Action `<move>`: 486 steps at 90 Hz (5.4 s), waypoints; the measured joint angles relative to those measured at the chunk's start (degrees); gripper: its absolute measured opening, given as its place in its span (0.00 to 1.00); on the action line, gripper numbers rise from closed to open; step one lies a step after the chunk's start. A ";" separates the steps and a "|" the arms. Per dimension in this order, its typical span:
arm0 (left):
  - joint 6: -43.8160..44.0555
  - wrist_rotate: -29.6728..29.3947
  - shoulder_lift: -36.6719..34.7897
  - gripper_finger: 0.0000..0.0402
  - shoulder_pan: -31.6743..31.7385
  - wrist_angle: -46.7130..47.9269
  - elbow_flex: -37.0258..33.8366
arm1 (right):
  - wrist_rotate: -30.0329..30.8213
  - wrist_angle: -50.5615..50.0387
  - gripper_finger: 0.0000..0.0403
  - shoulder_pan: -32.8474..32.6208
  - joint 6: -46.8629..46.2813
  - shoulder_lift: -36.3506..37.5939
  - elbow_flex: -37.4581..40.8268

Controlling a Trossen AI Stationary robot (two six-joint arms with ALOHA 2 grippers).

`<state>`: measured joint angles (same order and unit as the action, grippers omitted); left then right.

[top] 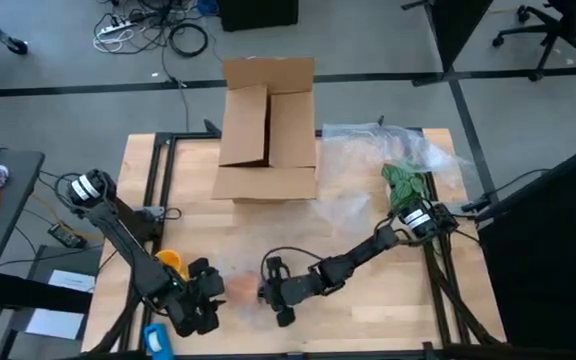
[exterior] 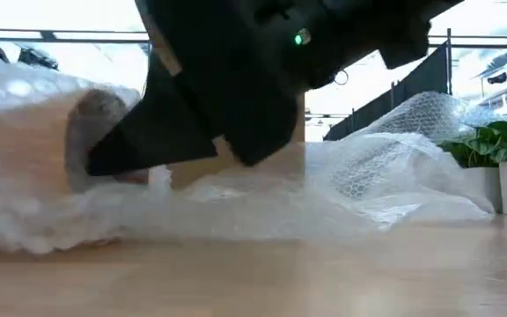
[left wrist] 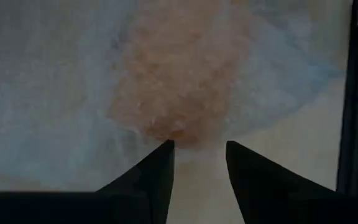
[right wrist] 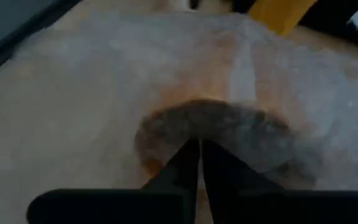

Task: Wrap mug
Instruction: Wrap the orange cup with the bubble wrap

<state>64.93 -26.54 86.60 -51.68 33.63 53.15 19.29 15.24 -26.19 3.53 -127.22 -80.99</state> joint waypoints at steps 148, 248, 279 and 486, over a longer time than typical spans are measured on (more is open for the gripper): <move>-11.32 0.42 0.33 0.33 8.41 4.46 -3.21 | 1.86 -1.59 0.00 1.69 -3.64 -2.06 -1.97; -11.76 -1.08 0.33 0.33 8.28 2.96 -2.12 | 9.13 -3.20 0.32 0.07 19.10 2.24 -2.08; -12.05 -3.67 0.97 0.33 8.32 2.53 -2.67 | 16.52 13.60 0.32 0.88 24.23 -5.88 -2.82; -13.95 -10.78 22.28 0.33 5.96 -18.58 4.37 | 49.34 -1.22 0.00 0.47 2.34 -4.74 -3.17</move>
<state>50.97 -37.32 108.88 -45.72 15.05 57.52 68.63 14.02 -25.72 5.87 -131.96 -84.16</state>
